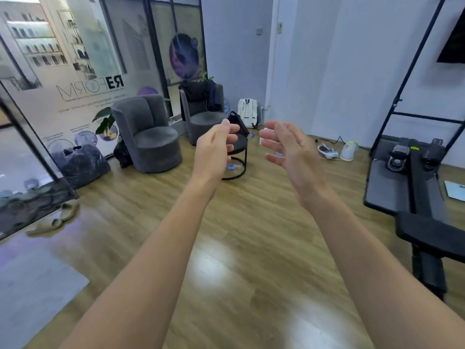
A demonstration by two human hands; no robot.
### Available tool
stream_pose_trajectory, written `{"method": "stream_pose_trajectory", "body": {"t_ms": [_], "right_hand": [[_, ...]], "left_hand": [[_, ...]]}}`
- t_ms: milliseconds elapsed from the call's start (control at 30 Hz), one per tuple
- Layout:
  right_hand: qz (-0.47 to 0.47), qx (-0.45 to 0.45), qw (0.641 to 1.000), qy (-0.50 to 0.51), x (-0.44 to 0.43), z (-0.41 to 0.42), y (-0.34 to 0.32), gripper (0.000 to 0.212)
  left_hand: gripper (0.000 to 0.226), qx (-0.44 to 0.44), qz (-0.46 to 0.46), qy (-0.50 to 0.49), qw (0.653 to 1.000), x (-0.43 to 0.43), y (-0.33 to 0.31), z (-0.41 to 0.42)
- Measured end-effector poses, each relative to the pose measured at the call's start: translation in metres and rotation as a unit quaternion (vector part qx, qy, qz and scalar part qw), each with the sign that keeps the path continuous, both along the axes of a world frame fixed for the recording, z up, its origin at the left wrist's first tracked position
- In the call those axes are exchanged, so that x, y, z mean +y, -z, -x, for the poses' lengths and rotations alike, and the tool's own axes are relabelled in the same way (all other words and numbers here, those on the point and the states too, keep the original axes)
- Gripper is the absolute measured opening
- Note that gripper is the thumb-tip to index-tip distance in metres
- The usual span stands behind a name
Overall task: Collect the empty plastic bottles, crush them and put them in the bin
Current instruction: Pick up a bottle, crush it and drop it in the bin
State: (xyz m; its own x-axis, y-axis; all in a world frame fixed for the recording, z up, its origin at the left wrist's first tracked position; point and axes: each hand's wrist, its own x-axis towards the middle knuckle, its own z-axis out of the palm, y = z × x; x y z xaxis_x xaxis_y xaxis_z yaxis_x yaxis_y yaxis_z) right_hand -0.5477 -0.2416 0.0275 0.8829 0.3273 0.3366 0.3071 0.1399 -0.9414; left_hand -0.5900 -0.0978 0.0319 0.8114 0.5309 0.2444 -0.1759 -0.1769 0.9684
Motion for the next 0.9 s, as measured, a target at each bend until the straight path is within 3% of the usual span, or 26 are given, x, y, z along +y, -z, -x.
{"method": "stream_pose_trajectory", "body": {"t_ms": [400, 900], "right_hand": [[0.026, 0.020, 0.999, 0.031, 0.128, -0.244, 0.019, 0.026], [0.011, 0.063, 0.995, 0.082, 0.195, -0.608, 0.047, 0.018]], "left_hand": [[0.038, 0.013, 0.008, 0.012, 1.000, 0.144, 0.019, -0.251], [0.032, 0.046, 0.006, 0.040, 0.998, 0.209, 0.039, -0.621]]}}
